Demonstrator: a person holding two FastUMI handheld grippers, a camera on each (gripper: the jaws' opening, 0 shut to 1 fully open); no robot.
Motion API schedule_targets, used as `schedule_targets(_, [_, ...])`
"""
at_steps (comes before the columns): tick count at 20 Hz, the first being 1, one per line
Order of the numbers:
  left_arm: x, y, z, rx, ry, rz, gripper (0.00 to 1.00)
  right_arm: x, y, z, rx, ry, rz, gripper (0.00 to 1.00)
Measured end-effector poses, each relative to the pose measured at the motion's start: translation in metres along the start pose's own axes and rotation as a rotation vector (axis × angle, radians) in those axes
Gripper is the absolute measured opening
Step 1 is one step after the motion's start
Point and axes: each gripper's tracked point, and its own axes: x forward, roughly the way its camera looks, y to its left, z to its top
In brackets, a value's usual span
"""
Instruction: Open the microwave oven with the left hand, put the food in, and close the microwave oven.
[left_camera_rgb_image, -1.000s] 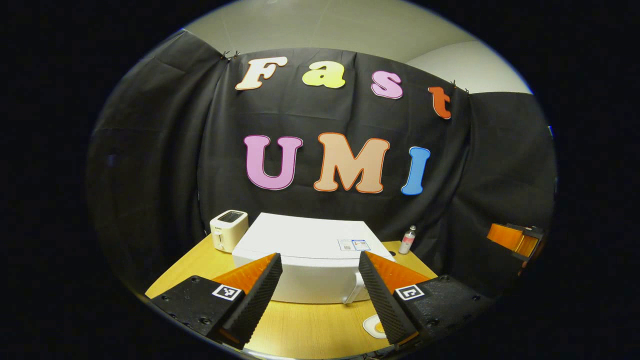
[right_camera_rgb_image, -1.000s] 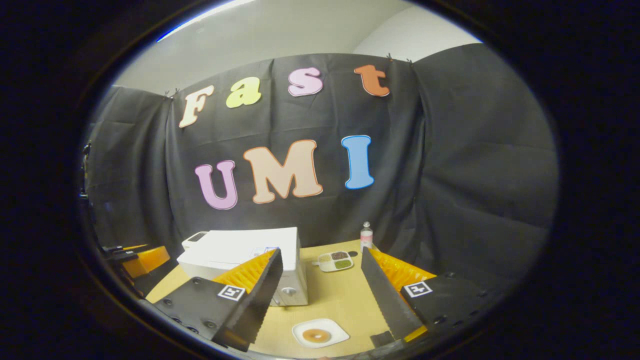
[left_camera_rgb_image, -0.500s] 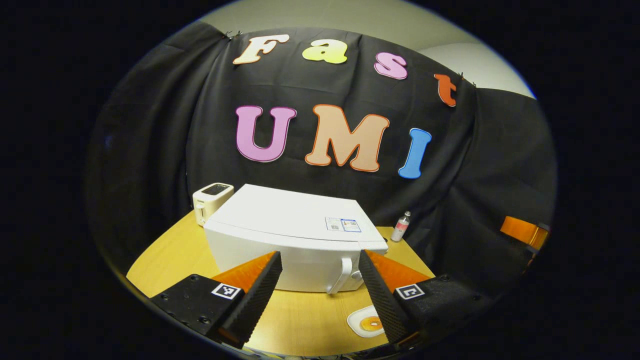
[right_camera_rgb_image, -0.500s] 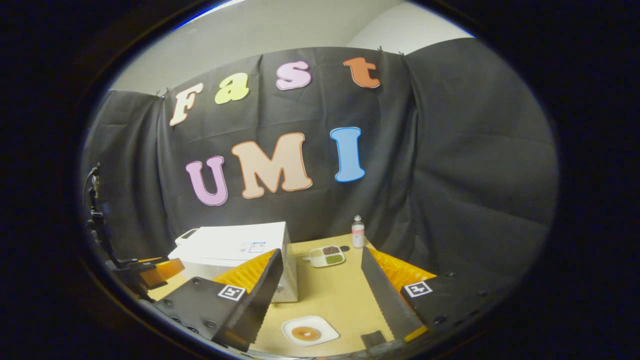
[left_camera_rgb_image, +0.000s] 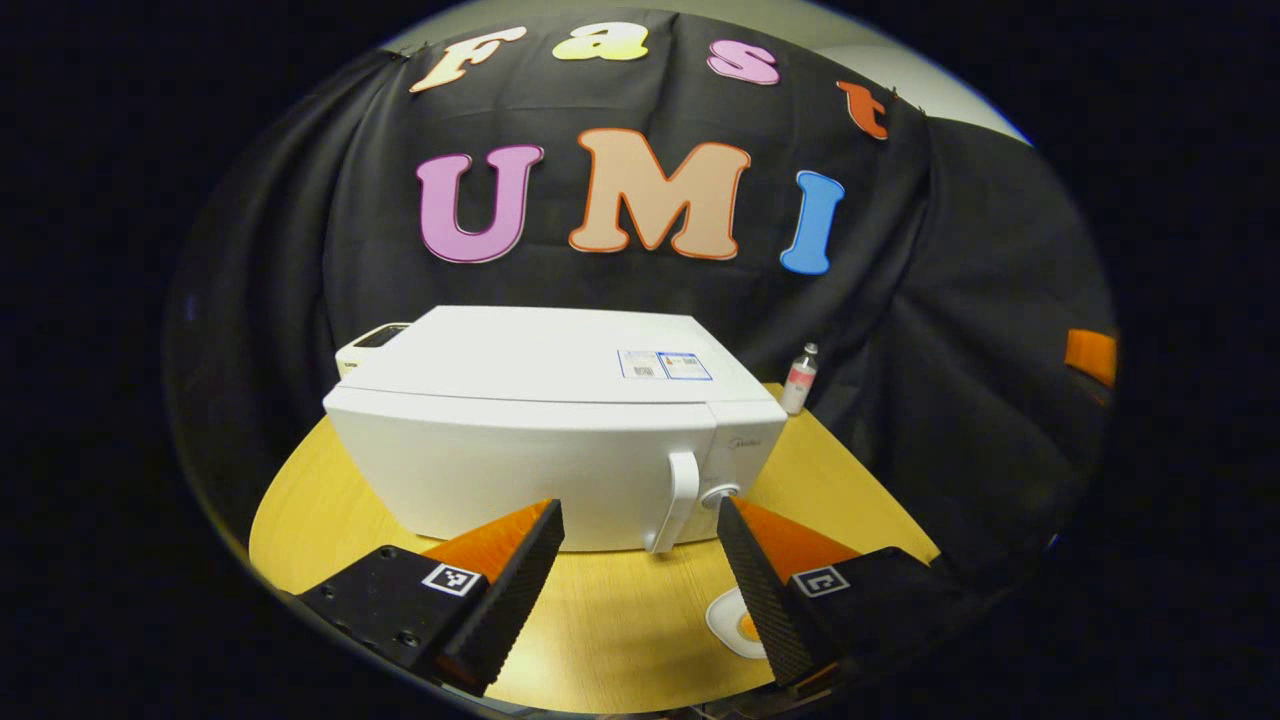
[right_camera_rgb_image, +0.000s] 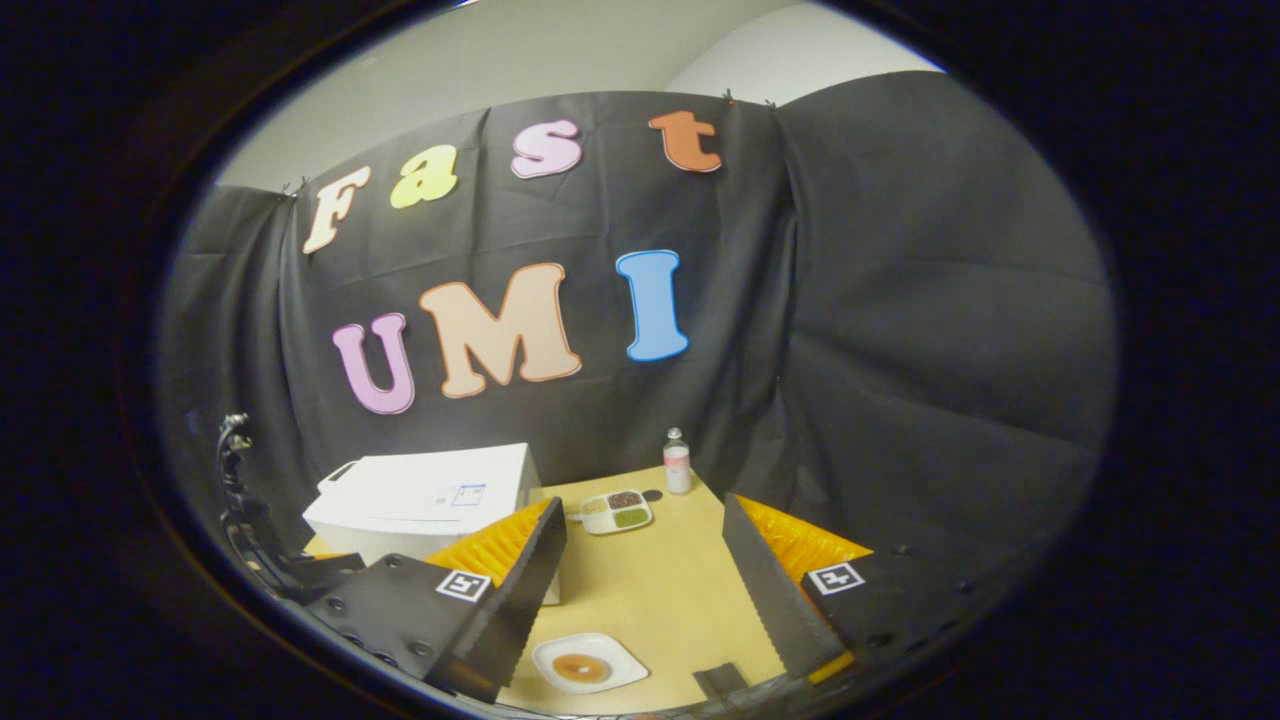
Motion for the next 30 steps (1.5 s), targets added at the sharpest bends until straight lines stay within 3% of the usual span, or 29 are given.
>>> schedule_targets(8, [0.065, -0.014, -0.051, 0.034, 0.113, -0.032, 0.97, -0.001, -0.014, -0.005, 0.029, 0.024, -0.04, 0.92])
schedule_targets(9, [0.07, -0.014, -0.059, 0.037, 0.121, -0.035, 0.97, -0.002, -0.015, -0.007, 0.032, 0.028, -0.043, 0.99])
schedule_targets(10, [0.076, -0.015, -0.063, 0.037, 0.133, -0.037, 0.97, -0.002, -0.017, -0.009, 0.034, 0.033, -0.049, 0.99])
schedule_targets(11, [0.082, -0.016, -0.069, 0.038, 0.146, -0.034, 0.97, -0.001, -0.02, -0.012, 0.033, 0.04, -0.056, 0.92])
schedule_targets(22, [0.118, -0.015, -0.085, 0.044, 0.199, 0.016, 0.94, -0.002, -0.046, -0.015, 0.023, 0.045, -0.12, 0.92])
schedule_targets(25, [0.125, -0.011, -0.087, 0.04, 0.202, 0.035, 0.84, -0.004, -0.048, -0.017, 0.029, 0.049, -0.119, 0.92])
schedule_targets(26, [0.127, -0.011, -0.088, 0.031, 0.211, 0.036, 0.88, -0.005, -0.048, -0.017, 0.031, 0.051, -0.118, 0.92])
schedule_targets(27, [0.127, -0.011, -0.091, 0.02, 0.215, 0.042, 0.81, -0.005, -0.048, -0.018, 0.031, 0.053, -0.116, 0.92])
schedule_targets(30, [0.131, -0.006, -0.093, -0.003, 0.223, 0.069, 0.73, -0.008, -0.05, -0.019, 0.027, 0.056, -0.114, 0.92])
